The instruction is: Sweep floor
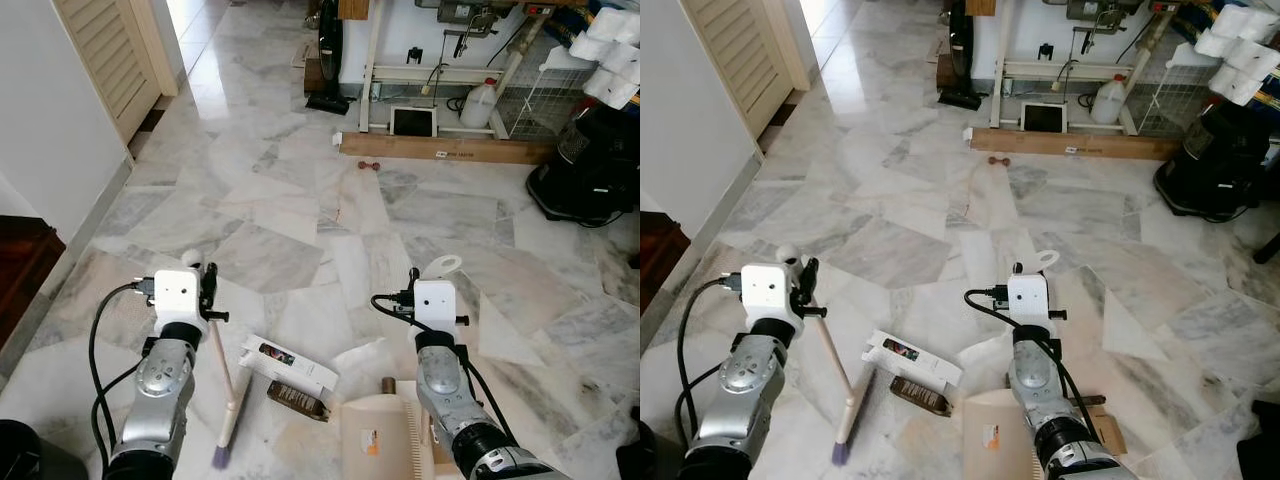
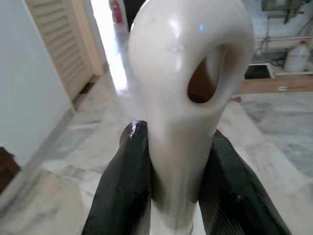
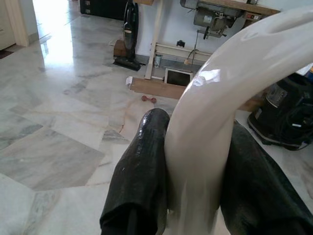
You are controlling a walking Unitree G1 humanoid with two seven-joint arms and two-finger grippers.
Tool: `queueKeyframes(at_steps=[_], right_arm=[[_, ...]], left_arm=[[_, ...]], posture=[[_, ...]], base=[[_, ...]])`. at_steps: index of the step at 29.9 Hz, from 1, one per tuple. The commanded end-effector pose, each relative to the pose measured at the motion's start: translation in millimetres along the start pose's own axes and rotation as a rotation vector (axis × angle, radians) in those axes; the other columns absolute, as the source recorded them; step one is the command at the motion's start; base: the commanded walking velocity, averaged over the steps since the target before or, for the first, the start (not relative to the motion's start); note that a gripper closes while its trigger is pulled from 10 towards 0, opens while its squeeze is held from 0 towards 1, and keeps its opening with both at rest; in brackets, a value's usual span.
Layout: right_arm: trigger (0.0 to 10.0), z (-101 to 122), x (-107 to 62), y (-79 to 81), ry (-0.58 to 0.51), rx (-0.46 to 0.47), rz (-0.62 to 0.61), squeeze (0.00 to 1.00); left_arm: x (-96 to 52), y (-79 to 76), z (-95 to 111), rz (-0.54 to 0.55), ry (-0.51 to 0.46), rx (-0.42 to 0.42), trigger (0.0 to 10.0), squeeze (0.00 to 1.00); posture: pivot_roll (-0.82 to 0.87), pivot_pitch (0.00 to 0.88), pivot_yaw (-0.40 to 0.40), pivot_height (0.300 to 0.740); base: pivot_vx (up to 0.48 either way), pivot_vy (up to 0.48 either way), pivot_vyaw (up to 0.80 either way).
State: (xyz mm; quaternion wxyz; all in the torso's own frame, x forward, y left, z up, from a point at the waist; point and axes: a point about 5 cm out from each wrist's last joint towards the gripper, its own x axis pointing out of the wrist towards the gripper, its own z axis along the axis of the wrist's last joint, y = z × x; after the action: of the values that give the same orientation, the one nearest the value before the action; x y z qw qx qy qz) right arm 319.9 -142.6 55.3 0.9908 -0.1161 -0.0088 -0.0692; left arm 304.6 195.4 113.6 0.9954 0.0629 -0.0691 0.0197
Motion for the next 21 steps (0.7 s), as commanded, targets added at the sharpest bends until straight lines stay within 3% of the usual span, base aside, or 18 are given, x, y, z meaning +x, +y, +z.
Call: queueKeyframes(at_steps=[1, 11, 15, 21], right_arm=[[10.0, -13, -7.2, 1.4, 0.065, -0.006, 0.012, 0.0], [10.0, -12, -6.9, 2.5, 0.064, -0.002, 0.017, 0.0], [10.0, -11, -6.2, 3.0, 0.06, -0.001, 0.019, 0.0], [10.0, -11, -5.5, 2.2, 0.06, -0.001, 0.017, 0.0]], left_arm=[[2.5, 5.8, 3, 0.022, -0.018, 0.027, 10.0, 0.0], [10.2, -12.3, -1, -0.03, -0.008, -0.051, 10.0, 0.0], [20.6, -24.6, -4, -0.057, 0.026, -0.163, 10.0, 0.0], [27.7, -29.4, 0, -0.099, 0.027, -0.286, 10.0, 0.0]], posture=[[0.15, 0.133, 0.005, 0.74], [0.14, 0.124, 0.003, 0.74], [0.14, 0.118, 0.004, 0.74], [0.13, 0.109, 0.004, 0.74]], base=[[0.0, 0.0, 0.0], [0.0, 0.0, 0.0], [0.0, 0.0, 0.0], [0.0, 0.0, 0.0]])
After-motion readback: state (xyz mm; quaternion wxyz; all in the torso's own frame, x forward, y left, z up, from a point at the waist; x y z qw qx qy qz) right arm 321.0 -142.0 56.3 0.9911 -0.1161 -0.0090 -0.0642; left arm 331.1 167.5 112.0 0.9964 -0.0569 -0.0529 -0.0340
